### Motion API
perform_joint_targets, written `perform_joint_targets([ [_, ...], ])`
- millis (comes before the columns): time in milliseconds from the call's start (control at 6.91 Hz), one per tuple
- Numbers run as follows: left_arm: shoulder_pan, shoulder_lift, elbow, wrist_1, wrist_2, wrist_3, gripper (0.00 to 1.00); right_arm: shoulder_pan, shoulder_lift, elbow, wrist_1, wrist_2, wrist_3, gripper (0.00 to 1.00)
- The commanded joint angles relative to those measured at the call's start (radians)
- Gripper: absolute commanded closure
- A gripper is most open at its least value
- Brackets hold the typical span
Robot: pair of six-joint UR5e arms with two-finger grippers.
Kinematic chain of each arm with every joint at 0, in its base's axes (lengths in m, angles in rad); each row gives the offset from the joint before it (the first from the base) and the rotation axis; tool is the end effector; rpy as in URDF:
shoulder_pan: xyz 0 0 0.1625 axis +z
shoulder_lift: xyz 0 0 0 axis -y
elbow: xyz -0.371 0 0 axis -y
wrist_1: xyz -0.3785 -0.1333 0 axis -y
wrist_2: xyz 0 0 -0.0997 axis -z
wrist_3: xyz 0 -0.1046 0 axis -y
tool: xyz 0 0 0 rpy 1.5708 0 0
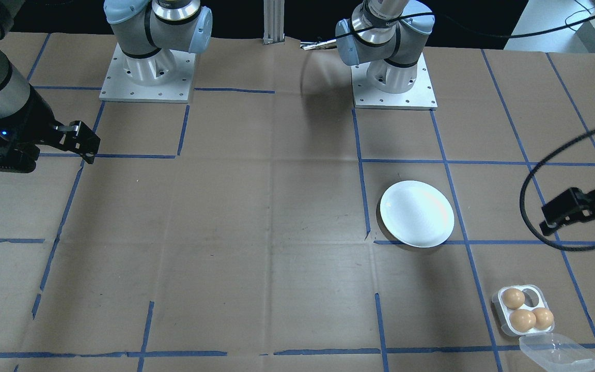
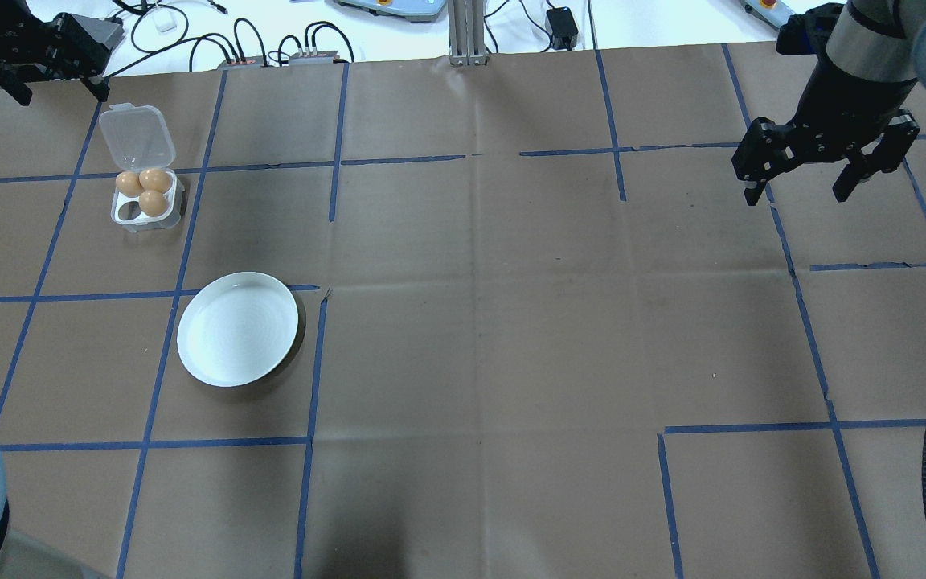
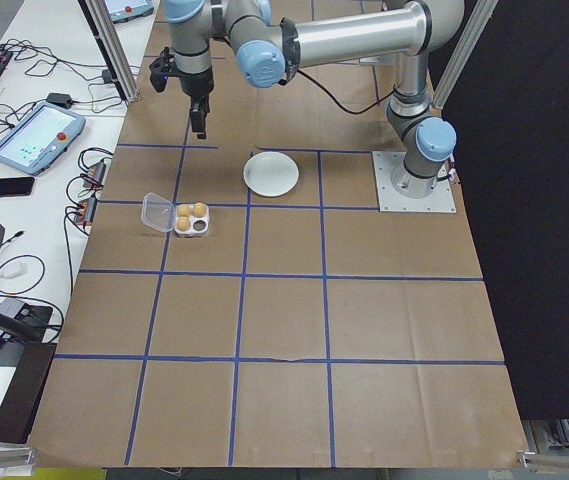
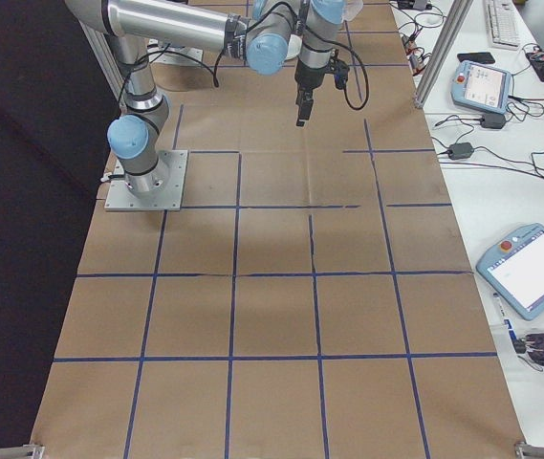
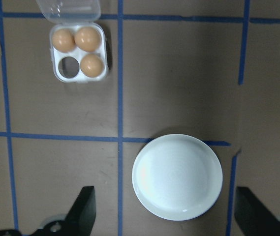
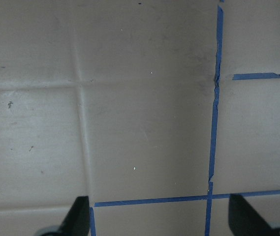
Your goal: Place egg on plate
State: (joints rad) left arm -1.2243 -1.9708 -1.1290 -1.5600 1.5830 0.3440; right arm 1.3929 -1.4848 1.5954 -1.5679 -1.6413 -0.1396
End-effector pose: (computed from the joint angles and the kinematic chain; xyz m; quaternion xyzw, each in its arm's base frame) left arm 0.0890 -0.6352 0.4208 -0.0014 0.9996 -0.0227 0.0146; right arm 0.0363 -0.5098 0.3754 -0.0171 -0.9976 -0.0615 0.0258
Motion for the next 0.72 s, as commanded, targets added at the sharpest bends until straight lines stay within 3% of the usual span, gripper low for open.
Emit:
perform_joint_targets([
  [0,0.066,-0.129,0.109,0.001,-0.015,0.068,0.0,0.0,0.0,0.0,0.0,0.0,0.0,0.0],
  [290,0.077,-0.157,0.068,0.0,-0.011,0.107,0.01,0.0,0.0,0.0,-0.001,0.0,0.0,0.0],
  [579,0.074,-0.148,-0.068,0.088,-0.011,0.096,0.01,0.0,0.0,0.0,0.0,0.0,0.0,0.0],
])
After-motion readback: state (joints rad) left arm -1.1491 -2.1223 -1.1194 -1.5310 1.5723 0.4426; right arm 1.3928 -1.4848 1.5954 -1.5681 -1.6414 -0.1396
